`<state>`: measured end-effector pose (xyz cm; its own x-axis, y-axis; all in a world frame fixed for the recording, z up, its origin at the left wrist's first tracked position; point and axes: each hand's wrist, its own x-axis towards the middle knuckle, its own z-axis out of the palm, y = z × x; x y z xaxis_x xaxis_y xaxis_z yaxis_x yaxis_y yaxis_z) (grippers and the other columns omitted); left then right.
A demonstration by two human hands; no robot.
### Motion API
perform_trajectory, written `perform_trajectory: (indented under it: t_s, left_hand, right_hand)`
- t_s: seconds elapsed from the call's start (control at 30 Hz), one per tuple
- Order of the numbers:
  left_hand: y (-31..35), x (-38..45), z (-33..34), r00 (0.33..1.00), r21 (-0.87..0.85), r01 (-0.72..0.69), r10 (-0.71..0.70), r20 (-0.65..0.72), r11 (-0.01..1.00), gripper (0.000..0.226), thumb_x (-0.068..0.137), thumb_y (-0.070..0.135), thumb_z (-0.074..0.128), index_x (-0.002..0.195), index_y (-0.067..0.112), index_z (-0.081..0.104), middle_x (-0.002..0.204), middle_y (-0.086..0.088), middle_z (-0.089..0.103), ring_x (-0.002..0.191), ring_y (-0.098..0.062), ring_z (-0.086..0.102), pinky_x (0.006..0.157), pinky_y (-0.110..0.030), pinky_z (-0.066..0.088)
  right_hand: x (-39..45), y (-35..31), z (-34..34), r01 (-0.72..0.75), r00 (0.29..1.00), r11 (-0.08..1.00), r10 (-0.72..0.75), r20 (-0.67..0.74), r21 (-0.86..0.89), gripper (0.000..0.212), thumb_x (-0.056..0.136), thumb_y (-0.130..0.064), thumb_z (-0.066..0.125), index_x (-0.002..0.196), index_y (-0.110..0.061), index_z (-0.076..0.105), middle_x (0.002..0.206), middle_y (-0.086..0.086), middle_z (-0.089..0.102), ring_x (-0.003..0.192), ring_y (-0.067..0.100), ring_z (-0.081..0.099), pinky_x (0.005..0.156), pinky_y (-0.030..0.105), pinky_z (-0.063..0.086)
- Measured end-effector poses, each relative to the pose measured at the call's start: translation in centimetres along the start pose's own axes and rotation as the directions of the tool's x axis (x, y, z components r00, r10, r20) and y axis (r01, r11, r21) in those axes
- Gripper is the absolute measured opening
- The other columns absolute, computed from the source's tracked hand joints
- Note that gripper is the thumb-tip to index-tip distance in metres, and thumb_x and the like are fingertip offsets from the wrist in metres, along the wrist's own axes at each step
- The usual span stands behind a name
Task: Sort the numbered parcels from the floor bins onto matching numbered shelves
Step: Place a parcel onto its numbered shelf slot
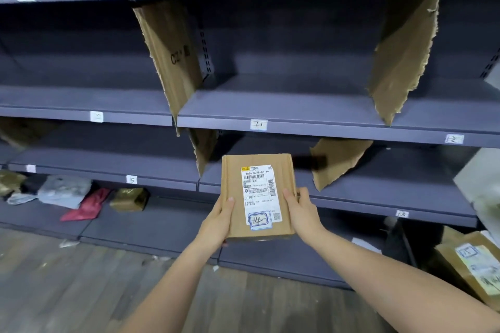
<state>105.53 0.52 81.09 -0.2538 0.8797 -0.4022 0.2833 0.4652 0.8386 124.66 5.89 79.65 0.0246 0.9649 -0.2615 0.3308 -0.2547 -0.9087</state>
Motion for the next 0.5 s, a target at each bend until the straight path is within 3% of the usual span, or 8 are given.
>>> perform_trajectory:
  t_s: [0.07, 0.2, 0.33, 0.5]
  left_hand:
    - [-0.2, 1.8, -0.7, 0.999, -0.014, 0.033, -0.033, -0.006, 0.999, 0.043, 0.097, 0.060, 0.029, 0.137, 0.047, 0.036, 0.115, 0.013, 0.063, 0.099, -0.014, 0.061, 0.072, -0.037, 0.054]
    - [-1.2, 6.7, -2.0, 0.997, -0.021, 0.053, -0.054, -0.052, 0.998, 0.050, 0.096, 0.057, 0.036, 0.131, 0.023, 0.047, 0.123, -0.003, 0.056, 0.108, -0.022, 0.056, 0.099, -0.045, 0.046]
    - [-2.2, 11.5, -3.3, 0.999, 0.037, 0.008, -0.007, -0.031, 0.999, 0.051, 0.096, 0.053, 0.043, 0.130, 0.016, 0.049, 0.129, -0.008, 0.049, 0.112, -0.023, 0.052, 0.102, -0.044, 0.042]
    - [-3.2, 18.5, -4.6, 0.998, 0.005, -0.052, 0.053, -0.027, 0.999, 0.036, 0.092, 0.051, 0.052, 0.111, 0.020, 0.048, 0.122, -0.004, 0.056, 0.111, -0.024, 0.054, 0.101, -0.043, 0.044]
  right_hand:
    - [1.3, -0.1, 1.5, -0.052, 0.999, 0.999, 0.052, -0.004, 0.003, 0.032, 0.099, -0.048, 0.041, 0.107, -0.017, 0.043, 0.094, -0.004, 0.062, 0.092, 0.021, 0.061, 0.082, 0.038, 0.048]
    - [3.9, -0.7, 4.4, -0.124, 0.992, 0.991, 0.125, -0.008, 0.055, 0.027, 0.099, -0.041, 0.042, 0.108, -0.015, 0.042, 0.094, -0.003, 0.060, 0.086, 0.017, 0.060, 0.070, 0.033, 0.047]
    - [7.3, -1.3, 7.1, -0.130, 0.990, 0.989, 0.133, -0.036, 0.072, 0.021, 0.098, -0.035, 0.045, 0.104, -0.015, 0.046, 0.099, 0.000, 0.061, 0.082, 0.014, 0.056, 0.061, 0.027, 0.042]
    - [12.8, -1.2, 11.0, -0.091, 0.994, 0.983, 0.100, -0.050, 0.159, 0.027, 0.097, -0.033, 0.048, 0.122, -0.023, 0.051, 0.112, 0.001, 0.064, 0.098, 0.021, 0.062, 0.078, 0.032, 0.051]
